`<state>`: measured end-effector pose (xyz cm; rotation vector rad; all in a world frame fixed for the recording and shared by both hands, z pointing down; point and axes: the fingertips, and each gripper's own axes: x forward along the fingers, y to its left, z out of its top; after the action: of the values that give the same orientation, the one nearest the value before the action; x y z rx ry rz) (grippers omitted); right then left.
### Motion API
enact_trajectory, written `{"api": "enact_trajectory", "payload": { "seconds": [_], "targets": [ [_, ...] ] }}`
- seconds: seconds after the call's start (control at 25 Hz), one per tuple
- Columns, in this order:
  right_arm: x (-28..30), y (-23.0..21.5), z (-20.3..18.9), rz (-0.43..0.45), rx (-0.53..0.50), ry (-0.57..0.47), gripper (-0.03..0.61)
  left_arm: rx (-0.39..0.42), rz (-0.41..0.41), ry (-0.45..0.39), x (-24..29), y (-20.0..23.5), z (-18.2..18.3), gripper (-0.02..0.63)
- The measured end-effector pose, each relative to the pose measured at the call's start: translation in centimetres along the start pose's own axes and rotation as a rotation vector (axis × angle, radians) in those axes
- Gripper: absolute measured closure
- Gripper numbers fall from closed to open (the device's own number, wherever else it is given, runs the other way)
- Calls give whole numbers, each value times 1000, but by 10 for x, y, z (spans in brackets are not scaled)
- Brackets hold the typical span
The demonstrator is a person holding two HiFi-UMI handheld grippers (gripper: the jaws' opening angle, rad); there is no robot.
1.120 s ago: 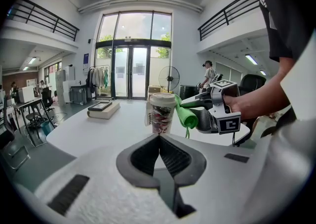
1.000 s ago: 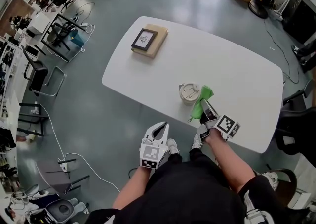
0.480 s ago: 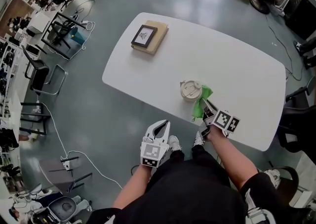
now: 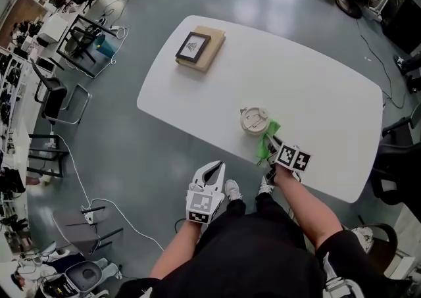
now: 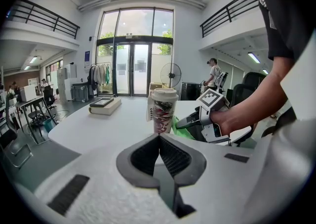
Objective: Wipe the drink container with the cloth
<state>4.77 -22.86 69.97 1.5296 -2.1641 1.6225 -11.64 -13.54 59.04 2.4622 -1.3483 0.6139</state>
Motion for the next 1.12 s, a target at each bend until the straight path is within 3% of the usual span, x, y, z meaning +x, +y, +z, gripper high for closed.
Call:
{"api": "enact_trajectory", "payload": {
  "seconds": [0.28,0.6,0.88,1.12],
  "targets": [
    [10,-14,-7,-55,4,60,483,-4,14,10,2,0,2,600],
    [-3,-5,18,-18,-47,38,483,1,5,5,11,-3,7,600],
    [-28,28,71,141,-158,11,483,10,-16,-9,17,-8,14,600],
    [-32,67,102,291,-295,91,483,6,-15,-2,21,-11,15,600]
  ]
}}
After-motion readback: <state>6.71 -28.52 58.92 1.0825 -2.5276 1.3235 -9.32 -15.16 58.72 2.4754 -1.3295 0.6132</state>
